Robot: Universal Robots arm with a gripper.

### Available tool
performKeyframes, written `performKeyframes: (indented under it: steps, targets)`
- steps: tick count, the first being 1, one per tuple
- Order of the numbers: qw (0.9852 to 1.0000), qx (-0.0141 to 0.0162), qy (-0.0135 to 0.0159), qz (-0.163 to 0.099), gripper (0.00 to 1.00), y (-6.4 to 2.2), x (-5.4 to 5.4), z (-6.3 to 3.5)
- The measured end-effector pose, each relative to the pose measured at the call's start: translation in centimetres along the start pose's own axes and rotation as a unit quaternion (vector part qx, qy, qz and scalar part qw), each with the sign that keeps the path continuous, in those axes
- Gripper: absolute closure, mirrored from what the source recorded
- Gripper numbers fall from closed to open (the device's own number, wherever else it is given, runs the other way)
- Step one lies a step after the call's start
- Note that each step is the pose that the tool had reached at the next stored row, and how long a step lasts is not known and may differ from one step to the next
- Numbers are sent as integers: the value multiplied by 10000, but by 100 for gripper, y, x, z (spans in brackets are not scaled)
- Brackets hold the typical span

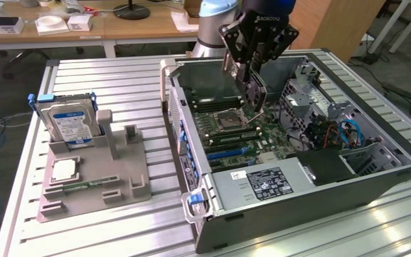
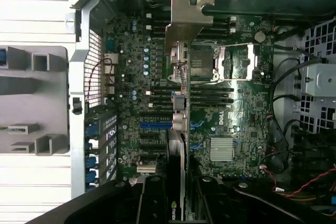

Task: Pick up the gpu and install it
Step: 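Pick up the gpu and move the gpu toward the slot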

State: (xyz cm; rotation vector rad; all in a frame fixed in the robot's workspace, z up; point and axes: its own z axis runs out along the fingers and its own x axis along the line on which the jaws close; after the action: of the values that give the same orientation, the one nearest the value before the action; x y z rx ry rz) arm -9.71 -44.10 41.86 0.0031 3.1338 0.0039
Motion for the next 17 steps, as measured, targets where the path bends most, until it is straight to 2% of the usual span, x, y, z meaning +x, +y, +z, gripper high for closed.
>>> performKeyframes:
  steps: [17]
  targets:
    - [10000,0,0,0,74,0,-210,2]
